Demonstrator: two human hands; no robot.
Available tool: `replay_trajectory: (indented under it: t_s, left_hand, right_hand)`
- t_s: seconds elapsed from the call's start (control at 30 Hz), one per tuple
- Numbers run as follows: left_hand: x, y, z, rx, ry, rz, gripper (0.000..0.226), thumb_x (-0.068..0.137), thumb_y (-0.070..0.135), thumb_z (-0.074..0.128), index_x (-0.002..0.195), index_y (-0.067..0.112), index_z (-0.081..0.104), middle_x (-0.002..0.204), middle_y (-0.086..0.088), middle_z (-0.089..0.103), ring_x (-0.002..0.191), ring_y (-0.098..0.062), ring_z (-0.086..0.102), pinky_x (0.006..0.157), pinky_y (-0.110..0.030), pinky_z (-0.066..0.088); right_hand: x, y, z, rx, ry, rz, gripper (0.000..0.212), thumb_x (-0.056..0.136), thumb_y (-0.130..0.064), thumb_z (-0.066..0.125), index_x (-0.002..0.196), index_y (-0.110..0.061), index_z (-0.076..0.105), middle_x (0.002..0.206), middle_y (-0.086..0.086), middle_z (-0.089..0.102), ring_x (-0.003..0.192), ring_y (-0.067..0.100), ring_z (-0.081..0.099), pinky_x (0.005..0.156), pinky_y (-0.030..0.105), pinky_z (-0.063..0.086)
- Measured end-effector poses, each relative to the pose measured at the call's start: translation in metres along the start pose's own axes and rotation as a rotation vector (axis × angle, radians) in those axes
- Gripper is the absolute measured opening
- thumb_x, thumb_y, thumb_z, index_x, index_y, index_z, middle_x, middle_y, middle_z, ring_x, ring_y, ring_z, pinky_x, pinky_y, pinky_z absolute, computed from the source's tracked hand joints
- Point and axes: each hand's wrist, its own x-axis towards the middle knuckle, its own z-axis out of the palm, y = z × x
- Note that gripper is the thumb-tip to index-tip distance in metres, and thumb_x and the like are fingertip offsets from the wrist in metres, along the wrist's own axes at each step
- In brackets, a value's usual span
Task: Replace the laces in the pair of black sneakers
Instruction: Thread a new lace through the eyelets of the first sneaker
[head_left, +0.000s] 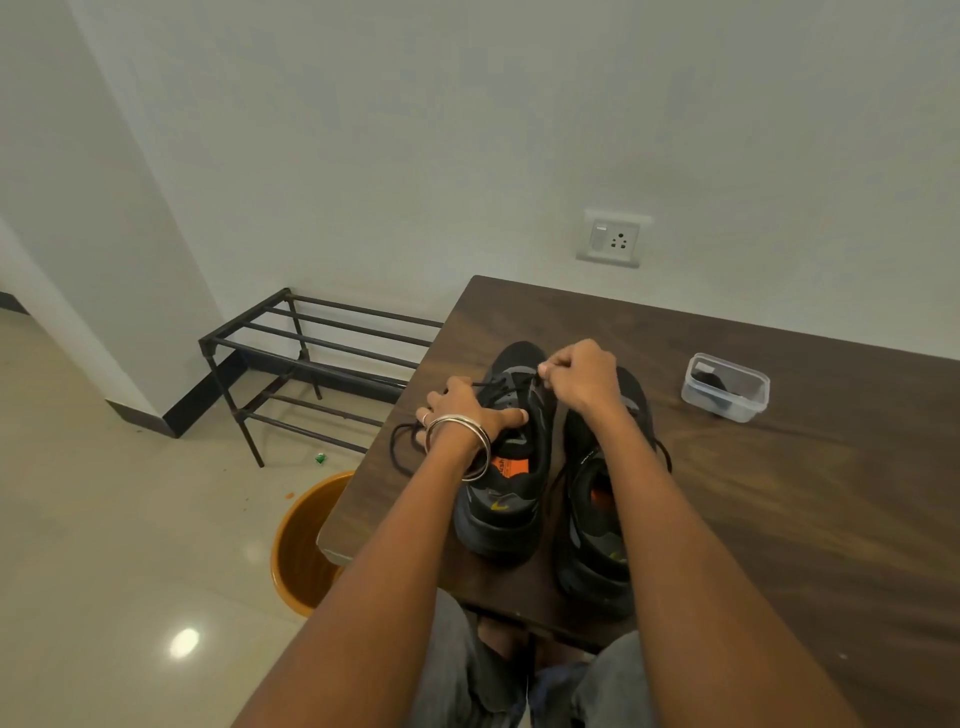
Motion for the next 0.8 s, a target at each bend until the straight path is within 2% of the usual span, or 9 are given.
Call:
replay_trajectory:
  t_s: [0.13,0.23,0.33,0.4,0.43,0.5,0.63,0.73,0.8]
  left_hand:
    - [-0.001,-0.001,-0.001,0.001,-0.016,-0.012,0.089,0.067,0.055,0.079,0.137,0.019,0.037,0.143,-0.015,0.032,0.134,-0.038,0.025,0.106,-0.051,0.032]
    - [-0.003,-0.001,-0.001,0.007,-0.017,-0.016,0.088,0.067,0.055,0.078,0.136,0.018,0.038,0.142,-0.016,0.033,0.133,-0.038,0.026,0.106,-0.051,0.033]
    - [-0.003,-0.001,-0.002,-0.013,-0.010,-0.016,0.091,0.066,0.055,0.080,0.137,0.017,0.036,0.141,-0.017,0.034,0.132,-0.038,0.029,0.104,-0.049,0.034]
    - [-0.001,-0.002,-0.002,-0.054,-0.010,-0.012,0.094,0.064,0.053,0.081,0.138,0.017,0.035,0.139,-0.015,0.038,0.130,-0.037,0.033,0.104,-0.049,0.038]
    - [0.000,-0.002,-0.001,-0.079,-0.014,-0.005,0.095,0.063,0.052,0.082,0.138,0.017,0.035,0.139,-0.014,0.040,0.129,-0.036,0.036,0.103,-0.050,0.039]
    - [0.002,-0.003,-0.002,-0.133,-0.037,0.016,0.097,0.062,0.051,0.083,0.140,0.018,0.034,0.138,-0.012,0.043,0.127,-0.034,0.041,0.103,-0.051,0.041]
    - [0.003,-0.002,-0.004,-0.275,-0.089,0.066,0.099,0.068,0.037,0.084,0.146,0.016,0.028,0.140,-0.011,0.046,0.124,-0.031,0.048,0.102,-0.045,0.044]
    - [0.005,-0.002,-0.005,-0.316,-0.117,0.073,0.106,0.070,0.031,0.084,0.151,0.015,0.018,0.145,-0.012,0.043,0.128,-0.031,0.047,0.103,-0.045,0.044]
    - [0.005,-0.003,-0.003,-0.333,-0.126,0.076,0.109,0.070,0.030,0.084,0.152,0.016,0.015,0.145,-0.011,0.043,0.128,-0.031,0.047,0.104,-0.045,0.043]
  right_hand:
    - [-0.009,-0.025,-0.027,0.581,0.164,-0.027,0.023,0.093,-0.003,0.057,0.077,-0.015,0.069,0.087,-0.004,0.069,0.089,0.008,0.060,0.084,0.026,0.045]
    - [-0.016,-0.040,-0.049,0.963,0.234,-0.164,0.029,0.096,-0.002,0.052,0.077,-0.020,0.063,0.089,-0.006,0.067,0.076,0.004,0.052,0.063,0.019,0.036]
    - [-0.021,-0.043,-0.062,1.280,0.238,-0.226,0.023,0.104,-0.018,0.044,0.085,-0.020,0.057,0.089,0.000,0.071,0.077,0.011,0.057,0.053,0.021,0.033]
    - [-0.022,-0.038,-0.063,1.430,0.165,-0.124,0.023,0.105,-0.025,0.042,0.087,-0.016,0.054,0.071,0.003,0.067,0.064,0.017,0.056,0.051,0.023,0.037]
    - [-0.021,-0.033,-0.061,1.396,0.150,-0.031,0.023,0.104,-0.029,0.046,0.087,-0.015,0.053,0.060,0.000,0.060,0.055,0.015,0.050,0.049,0.023,0.037]
    - [-0.018,-0.019,-0.053,0.988,0.132,0.114,0.029,0.099,-0.041,0.055,0.087,-0.014,0.057,0.054,-0.004,0.049,0.048,0.010,0.040,0.051,0.025,0.034]
    - [-0.008,0.003,-0.024,0.140,-0.009,0.121,0.033,0.089,-0.044,0.070,0.091,-0.010,0.069,0.082,-0.001,0.065,0.077,0.017,0.061,0.080,0.036,0.051]
    - [-0.002,0.005,-0.003,-0.124,-0.140,0.155,0.035,0.088,-0.040,0.071,0.099,-0.006,0.068,0.096,0.009,0.068,0.090,0.027,0.065,0.083,0.040,0.054]
    - [0.002,0.005,0.005,-0.199,-0.126,0.171,0.033,0.088,-0.035,0.072,0.103,-0.006,0.066,0.100,0.012,0.068,0.090,0.029,0.065,0.080,0.040,0.055]
